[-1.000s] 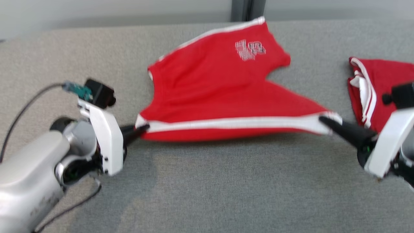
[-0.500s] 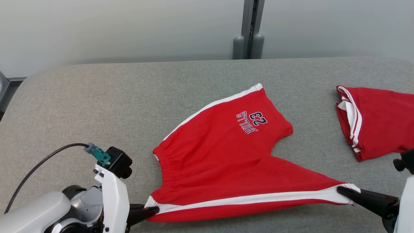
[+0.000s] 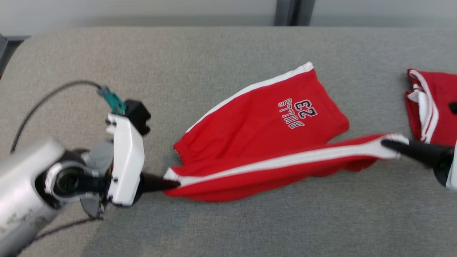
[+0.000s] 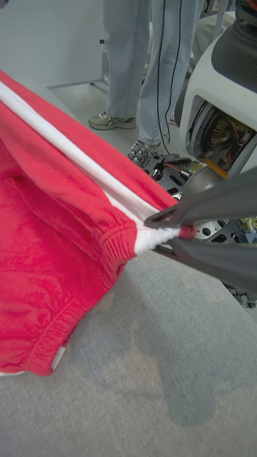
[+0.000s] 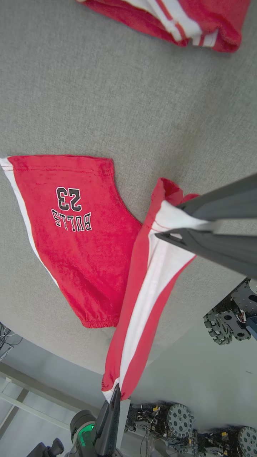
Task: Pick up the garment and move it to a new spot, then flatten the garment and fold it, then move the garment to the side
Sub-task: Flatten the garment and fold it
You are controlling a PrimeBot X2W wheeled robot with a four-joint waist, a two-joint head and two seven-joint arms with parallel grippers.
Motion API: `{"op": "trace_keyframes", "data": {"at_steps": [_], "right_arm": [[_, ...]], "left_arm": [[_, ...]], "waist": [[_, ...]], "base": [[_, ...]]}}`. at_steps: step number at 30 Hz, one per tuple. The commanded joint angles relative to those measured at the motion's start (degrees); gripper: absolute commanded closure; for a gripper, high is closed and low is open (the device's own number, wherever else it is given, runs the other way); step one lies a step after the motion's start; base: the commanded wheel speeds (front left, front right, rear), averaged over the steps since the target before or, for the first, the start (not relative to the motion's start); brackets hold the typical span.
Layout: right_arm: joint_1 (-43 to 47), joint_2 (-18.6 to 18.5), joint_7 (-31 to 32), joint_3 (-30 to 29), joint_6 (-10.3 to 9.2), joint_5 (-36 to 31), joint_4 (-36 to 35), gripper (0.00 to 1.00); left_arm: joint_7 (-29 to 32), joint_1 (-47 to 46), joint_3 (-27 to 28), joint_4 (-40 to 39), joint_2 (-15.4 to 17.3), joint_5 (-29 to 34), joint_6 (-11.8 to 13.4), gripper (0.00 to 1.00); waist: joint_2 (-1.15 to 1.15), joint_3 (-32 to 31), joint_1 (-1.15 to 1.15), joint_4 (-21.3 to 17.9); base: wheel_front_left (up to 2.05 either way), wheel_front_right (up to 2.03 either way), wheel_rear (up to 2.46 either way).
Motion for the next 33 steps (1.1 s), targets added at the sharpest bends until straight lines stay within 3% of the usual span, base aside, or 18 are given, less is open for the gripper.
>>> {"op": "trace_keyframes", "data": {"at_steps": [1, 8, 11, 17, 27, 28, 29, 30, 33], "right_arm": [[-3.39, 1.17, 2.45, -1.00, -0.01, -0.71, 1.35, 1.00], [-20.20, 10.31, 15.74, -4.36, 0.00, -6.42, 13.19, 1.00], [-25.66, 13.97, 18.51, -5.83, 0.00, -9.93, 16.89, 1.00], [-33.29, 19.52, 21.96, -8.94, 0.00, -16.80, 22.03, 1.00], [-38.08, 24.40, 22.56, -12.34, 0.00, -24.57, 24.79, 1.00], [-38.07, 24.93, 22.24, -12.73, 0.00, -25.25, 25.13, 0.75], [-38.07, 25.50, 21.96, -13.12, 0.00, -25.85, 25.46, 0.09], [-37.94, 25.96, 21.61, -13.48, 0.00, -26.44, 25.66, 0.00], [-37.27, 27.32, 20.03, -14.32, 0.01, -27.47, 25.62, 0.00]], "left_arm": [[2.04, -2.54, 0.73, 1.72, -0.41, -1.06, 0.25, 1.00], [8.93, -11.89, 3.92, 9.36, -4.86, -5.01, 1.23, 1.00], [9.80, -14.19, 4.77, 11.54, -6.22, -5.52, 0.99, 1.00], [10.40, -16.86, 5.69, 14.94, -7.94, -5.38, 0.20, 1.00], [9.42, -18.49, 6.41, 18.13, -9.71, -4.60, -0.91, 1.00], [9.28, -18.47, 6.40, 18.44, -9.94, -4.39, -1.16, 0.55], [9.15, -18.33, 6.31, 18.74, -10.13, -4.28, -1.17, 0.21], [8.63, -18.29, 6.28, 19.02, -10.29, -3.85, -1.15, 0.00], [7.63, -17.73, 6.25, 20.18, -10.81, -3.44, -1.40, 0.00]], "waist": [[0.00, 4.36, 0.00, 1.76], [0.00, 11.13, 0.00, 3.31], [0.00, 12.72, 0.00, 4.02], [0.00, 14.80, 0.00, 5.31], [0.00, 16.58, 0.00, 6.50], [0.00, 16.68, 0.00, 6.55], [0.00, 16.71, 0.00, 6.58], [0.00, 16.65, 0.00, 6.59], [0.00, 15.87, 0.00, 6.38]], "base": [[0.00, 0.00, 0.00], [0.00, 0.00, 0.00], [0.00, 0.00, 0.00], [0.00, 0.00, 0.00], [0.00, 0.00, 0.00], [0.00, 0.00, 0.00], [0.00, 0.00, 0.00], [0.00, 0.00, 0.00], [0.00, 0.00, 0.00]]}}
